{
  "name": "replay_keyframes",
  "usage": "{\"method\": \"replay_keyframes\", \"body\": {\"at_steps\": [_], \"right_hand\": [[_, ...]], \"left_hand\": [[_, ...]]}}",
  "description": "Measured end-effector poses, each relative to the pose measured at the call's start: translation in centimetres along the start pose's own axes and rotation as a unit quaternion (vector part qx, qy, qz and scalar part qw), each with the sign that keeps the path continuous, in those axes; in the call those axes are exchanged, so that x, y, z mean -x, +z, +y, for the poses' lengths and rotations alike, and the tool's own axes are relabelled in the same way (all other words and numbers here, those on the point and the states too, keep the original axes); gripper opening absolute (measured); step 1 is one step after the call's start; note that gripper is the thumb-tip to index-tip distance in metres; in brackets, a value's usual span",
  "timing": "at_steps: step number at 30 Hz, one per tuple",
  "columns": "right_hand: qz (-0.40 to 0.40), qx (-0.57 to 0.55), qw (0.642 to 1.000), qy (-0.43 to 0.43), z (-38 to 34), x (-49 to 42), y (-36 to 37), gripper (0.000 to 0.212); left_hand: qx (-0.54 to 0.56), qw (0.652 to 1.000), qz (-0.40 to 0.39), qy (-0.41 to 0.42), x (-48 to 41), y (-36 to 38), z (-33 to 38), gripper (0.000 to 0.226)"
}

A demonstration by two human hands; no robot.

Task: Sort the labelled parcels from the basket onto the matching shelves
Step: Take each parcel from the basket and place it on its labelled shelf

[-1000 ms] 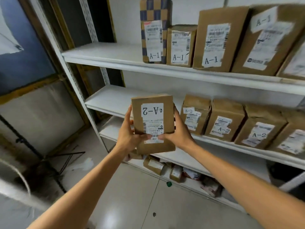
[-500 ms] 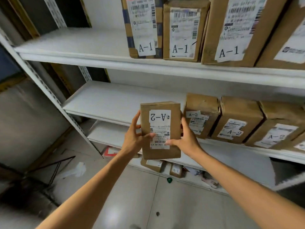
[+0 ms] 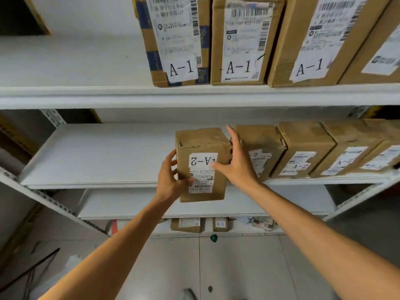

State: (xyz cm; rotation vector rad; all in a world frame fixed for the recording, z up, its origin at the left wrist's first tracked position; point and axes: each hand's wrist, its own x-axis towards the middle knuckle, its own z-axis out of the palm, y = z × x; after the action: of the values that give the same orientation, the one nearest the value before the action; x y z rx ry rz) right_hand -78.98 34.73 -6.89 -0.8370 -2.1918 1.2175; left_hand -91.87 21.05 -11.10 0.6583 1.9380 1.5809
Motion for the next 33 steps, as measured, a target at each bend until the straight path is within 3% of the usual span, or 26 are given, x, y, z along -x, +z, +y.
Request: {"method": "replay_keyframes", "body": {"at_steps": [4, 10, 15, 19, 24, 30, 33], "right_hand": [[0.003, 0.162, 0.986, -0.038, -0.9, -1.2, 1.4, 0.075], [-0.082, 0.290, 0.953, 0.033, 0.5, -1.3, 2.8, 0.100], [-0.038, 0.365, 0.930, -0.019, 1.1, -1.7, 2.4, 0.098], [-0.057, 0.365, 0.929, -0.032, 1.1, -2.0, 2.2, 0.092], [-0.044, 0.402, 0.905, -0.134, -0.3, -2.8, 1.8, 0.069], [-0.128, 0.268, 0.933, -0.205, -3.2, -3.3, 3.5, 0.048], [-0.241, 0.284, 0.903, -0.215, -4.8, -3.6, 4.9, 0.048]], "left_hand": [[-0.017, 0.999, 0.015, 0.031, -2.8, -0.7, -0.9, 0.088], [-0.067, 0.998, -0.010, 0.019, -7.1, 0.3, -2.5, 0.085], [-0.081, 0.995, -0.048, 0.037, -8.0, 1.9, -2.5, 0.083], [-0.089, 0.994, -0.056, 0.032, -7.7, 1.8, -2.1, 0.085], [-0.192, 0.977, -0.090, -0.011, -7.9, -0.2, -1.2, 0.095], [-0.329, 0.943, -0.045, 0.003, -4.9, -4.5, 1.3, 0.056], [-0.414, 0.910, 0.007, 0.000, -1.5, -7.8, 2.1, 0.048]]}}
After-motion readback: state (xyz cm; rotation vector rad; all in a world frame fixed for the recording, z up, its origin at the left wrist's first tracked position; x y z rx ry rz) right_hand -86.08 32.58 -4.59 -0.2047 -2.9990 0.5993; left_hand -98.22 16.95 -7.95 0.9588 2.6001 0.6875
